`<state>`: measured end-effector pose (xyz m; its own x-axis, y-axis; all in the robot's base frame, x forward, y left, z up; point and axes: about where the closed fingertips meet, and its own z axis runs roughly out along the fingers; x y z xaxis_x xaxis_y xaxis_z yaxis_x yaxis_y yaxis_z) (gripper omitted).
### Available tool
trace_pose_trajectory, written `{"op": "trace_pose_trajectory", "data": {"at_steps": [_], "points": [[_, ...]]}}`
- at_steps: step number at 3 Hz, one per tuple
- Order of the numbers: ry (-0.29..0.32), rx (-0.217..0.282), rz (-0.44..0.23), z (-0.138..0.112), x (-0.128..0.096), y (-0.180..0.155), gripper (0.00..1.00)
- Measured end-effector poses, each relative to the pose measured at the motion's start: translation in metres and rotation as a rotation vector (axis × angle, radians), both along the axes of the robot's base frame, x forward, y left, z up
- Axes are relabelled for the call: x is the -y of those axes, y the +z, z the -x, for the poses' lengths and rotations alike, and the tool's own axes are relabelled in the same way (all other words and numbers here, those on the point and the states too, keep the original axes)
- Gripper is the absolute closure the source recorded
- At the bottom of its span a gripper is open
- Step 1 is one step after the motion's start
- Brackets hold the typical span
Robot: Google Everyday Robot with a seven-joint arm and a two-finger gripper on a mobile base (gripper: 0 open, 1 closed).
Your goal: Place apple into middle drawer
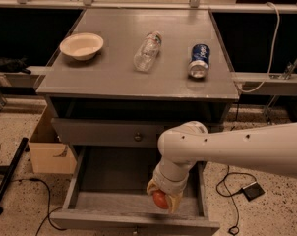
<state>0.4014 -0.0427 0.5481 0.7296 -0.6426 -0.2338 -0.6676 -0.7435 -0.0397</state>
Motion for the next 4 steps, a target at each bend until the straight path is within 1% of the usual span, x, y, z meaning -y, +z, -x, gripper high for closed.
{"op": "trace_pose_trajectory", "data": {"at_steps": [1,2,3,4], "points": [[0.0,0.0,0.0,0.0,0.0,0.0,1.0],[0.036,-0.05,0.04,-0.03,-0.022,-0.032,1.0],[0.031,-0.043,0.035,-0.029,-0.021,-0.032,1.0],[0.011,0.012,0.015,-0.025,-0.02,-0.03,1.0]]}}
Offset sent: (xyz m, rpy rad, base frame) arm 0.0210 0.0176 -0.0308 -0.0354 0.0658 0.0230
